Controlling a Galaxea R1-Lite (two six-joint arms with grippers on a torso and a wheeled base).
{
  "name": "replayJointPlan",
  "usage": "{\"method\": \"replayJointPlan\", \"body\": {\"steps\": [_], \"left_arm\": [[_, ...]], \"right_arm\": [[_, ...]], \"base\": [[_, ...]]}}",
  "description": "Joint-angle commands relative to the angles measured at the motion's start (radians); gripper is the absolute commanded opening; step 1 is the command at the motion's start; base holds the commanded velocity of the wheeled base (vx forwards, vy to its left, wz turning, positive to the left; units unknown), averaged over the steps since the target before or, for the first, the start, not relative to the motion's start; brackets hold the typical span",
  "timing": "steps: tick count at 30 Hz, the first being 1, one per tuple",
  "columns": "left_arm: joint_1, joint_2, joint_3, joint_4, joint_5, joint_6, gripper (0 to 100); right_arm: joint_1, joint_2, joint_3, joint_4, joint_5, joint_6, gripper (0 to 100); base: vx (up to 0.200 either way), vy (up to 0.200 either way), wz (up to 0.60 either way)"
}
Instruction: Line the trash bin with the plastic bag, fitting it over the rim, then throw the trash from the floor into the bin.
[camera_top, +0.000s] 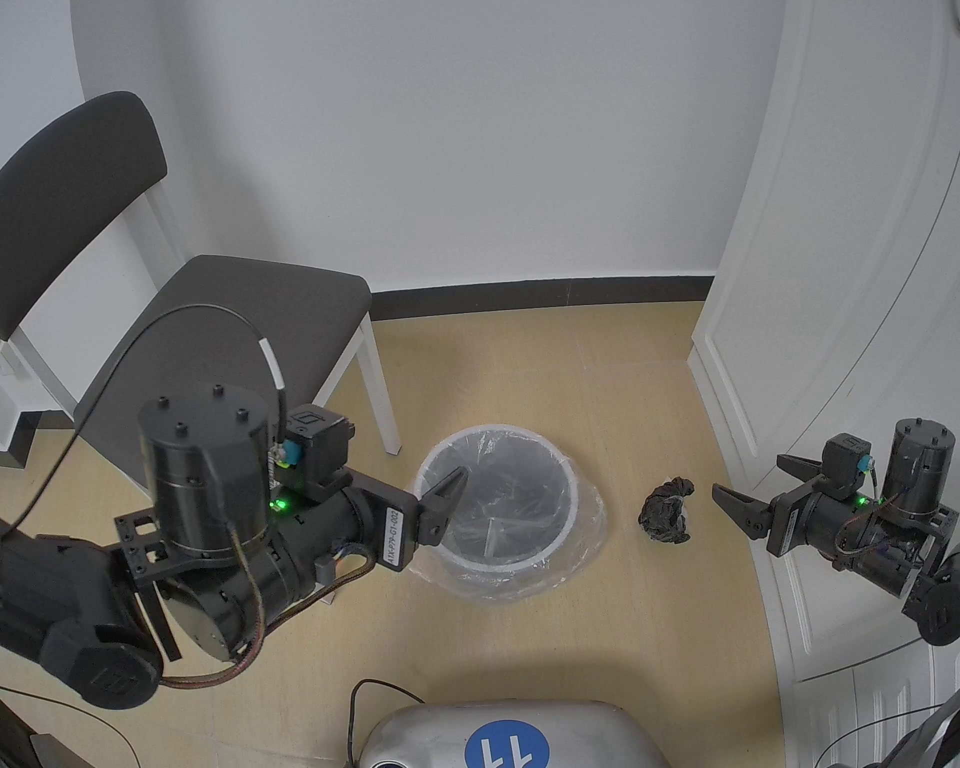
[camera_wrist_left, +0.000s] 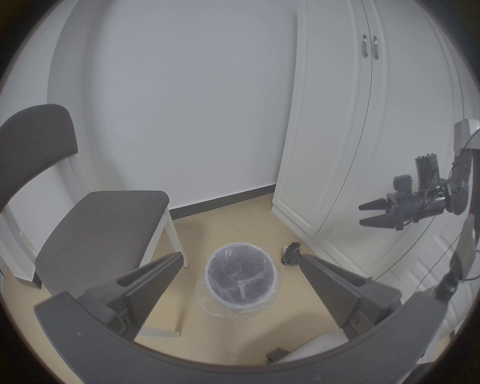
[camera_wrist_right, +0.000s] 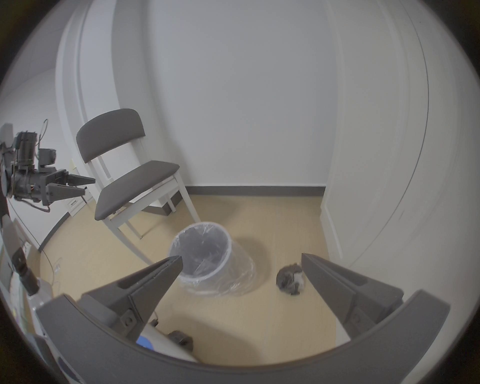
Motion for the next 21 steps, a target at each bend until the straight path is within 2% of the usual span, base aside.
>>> {"method": "replayJointPlan", "body": {"steps": [1, 4, 10, 21], "left_arm": [[-0.044, -0.334, 0.047, 0.227, -0.008, -0.165, 100], [-0.042, -0.340, 0.074, 0.223, -0.006, -0.182, 100], [-0.068, -0.354, 0.120, 0.066, -0.008, -0.182, 100], [-0.016, -0.371, 0.089, 0.137, -0.002, -0.090, 100]], "right_arm": [[0.143, -0.456, -0.436, 0.962, -0.112, 0.221, 100], [0.144, -0.467, -0.445, 0.975, -0.123, 0.219, 100], [0.141, -0.447, -0.443, 0.979, -0.134, 0.219, 100], [0.133, -0.399, -0.408, 0.976, -0.123, 0.223, 100]], "base": [[0.000, 0.000, 0.00], [0.000, 0.000, 0.00], [0.000, 0.000, 0.00], [0.000, 0.000, 0.00]]}}
